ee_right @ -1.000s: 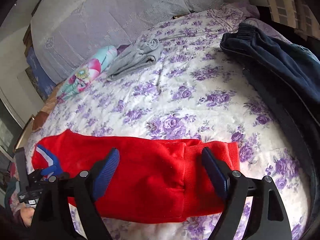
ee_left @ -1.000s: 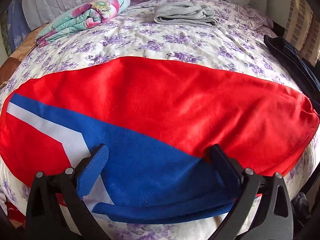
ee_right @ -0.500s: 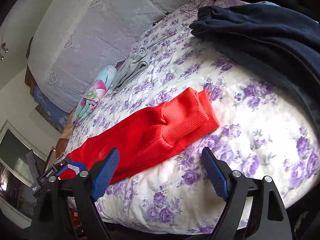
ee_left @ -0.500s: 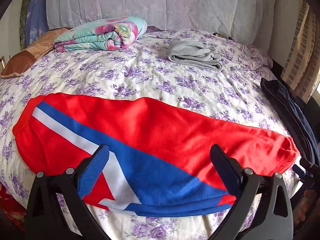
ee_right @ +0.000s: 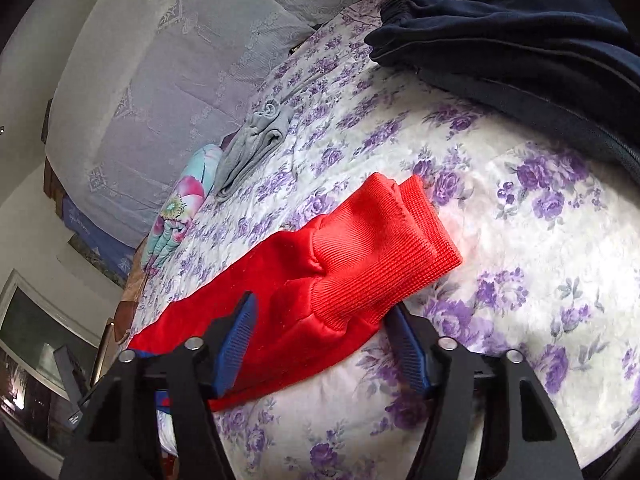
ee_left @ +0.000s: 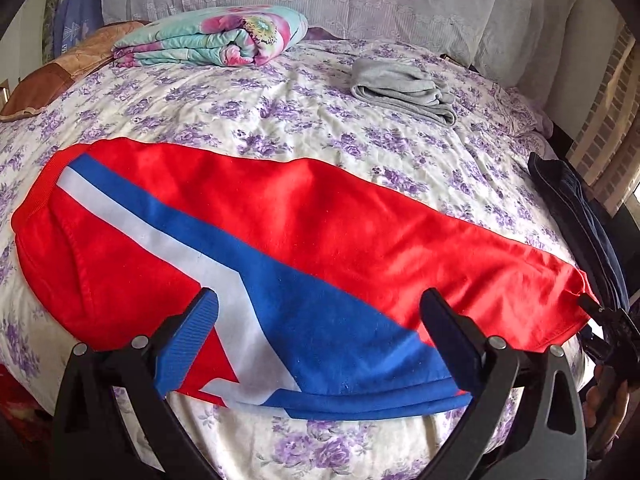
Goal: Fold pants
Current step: 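Grasp the red ribbed cuffs with the right gripper and lift them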
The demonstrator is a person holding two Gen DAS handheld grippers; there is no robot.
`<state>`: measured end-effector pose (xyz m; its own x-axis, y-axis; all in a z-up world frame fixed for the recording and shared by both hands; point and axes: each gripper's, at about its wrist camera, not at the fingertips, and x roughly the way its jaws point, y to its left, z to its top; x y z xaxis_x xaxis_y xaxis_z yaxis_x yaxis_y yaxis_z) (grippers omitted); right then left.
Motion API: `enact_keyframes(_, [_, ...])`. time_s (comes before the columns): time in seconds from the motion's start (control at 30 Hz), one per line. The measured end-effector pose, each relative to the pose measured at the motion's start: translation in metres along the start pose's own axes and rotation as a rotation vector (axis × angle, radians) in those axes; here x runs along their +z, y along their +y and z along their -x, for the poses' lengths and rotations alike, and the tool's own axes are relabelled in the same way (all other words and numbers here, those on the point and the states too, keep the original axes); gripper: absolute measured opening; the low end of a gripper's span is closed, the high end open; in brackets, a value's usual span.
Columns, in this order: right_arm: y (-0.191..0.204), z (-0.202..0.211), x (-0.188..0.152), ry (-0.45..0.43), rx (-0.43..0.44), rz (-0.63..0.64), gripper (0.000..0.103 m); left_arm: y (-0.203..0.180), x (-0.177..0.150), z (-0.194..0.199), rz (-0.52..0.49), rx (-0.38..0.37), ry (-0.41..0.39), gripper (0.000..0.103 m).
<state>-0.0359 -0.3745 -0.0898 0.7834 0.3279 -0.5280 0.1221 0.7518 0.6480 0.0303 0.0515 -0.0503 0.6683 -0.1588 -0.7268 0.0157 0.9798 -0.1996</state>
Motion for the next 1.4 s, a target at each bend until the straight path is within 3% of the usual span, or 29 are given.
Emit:
enact_keyframes(0.07, [0.0,0.002,-0.004,-0.02,-0.009,0.026,0.032,-0.003,-0.003,0.001,-0.025,0.0,-0.001,0.099])
enact_keyframes(0.2, [0.005,0.008,-0.009,-0.053,-0.04,0.078,0.03,-0.037,-0.007,-0.006,-0.143,-0.008,0.009,0.099])
enact_keyframes(0.27, [0.004,0.009,-0.01,-0.054,-0.047,0.078,0.03,-0.065,-0.003,-0.013,-0.253,0.072,-0.026,0.099])
enact_keyframes(0.33, [0.003,0.01,-0.011,-0.055,-0.048,0.082,0.03,-0.085,0.004,-0.029,-0.353,0.209,-0.076,0.099])
enact_keyframes(0.4, [0.002,0.011,-0.012,-0.055,-0.048,0.089,0.03,-0.088,0.014,-0.051,-0.38,0.291,-0.077,0.099])
enact_keyframes(0.47, [0.0,0.011,-0.014,-0.054,-0.047,0.092,0.03,-0.086,0.017,-0.075,-0.381,0.26,0.025,0.097])
enact_keyframes(0.53, [0.0,0.011,-0.014,-0.057,-0.046,0.101,0.03,-0.087,0.015,-0.072,-0.379,0.238,-0.003,0.097])
enact_keyframes(0.63, [0.0,0.01,-0.014,-0.057,-0.051,0.114,0.03,-0.097,0.018,-0.049,-0.357,0.134,-0.061,0.097])
enact_keyframes(0.7, [0.001,0.01,-0.014,-0.057,-0.053,0.118,0.03,-0.112,0.016,-0.05,-0.422,0.176,-0.088,0.098])
enact_keyframes(0.77, [0.001,0.01,-0.014,-0.056,-0.047,0.109,0.03,-0.118,0.007,-0.081,-0.494,0.227,0.027,0.099])
enact_keyframes(0.8, [0.001,0.011,-0.013,-0.057,-0.042,0.103,0.03,-0.114,0.005,-0.078,-0.47,0.211,-0.016,0.099])
enact_keyframes(0.93, [0.015,0.021,-0.008,-0.081,-0.044,0.122,0.03,-0.109,0.008,-0.079,-0.452,0.187,-0.001,0.099])
enact_keyframes(1.4, [0.129,0.031,-0.001,-0.195,-0.159,0.479,0.029,-0.103,0.006,-0.075,-0.424,0.155,-0.009,0.099])
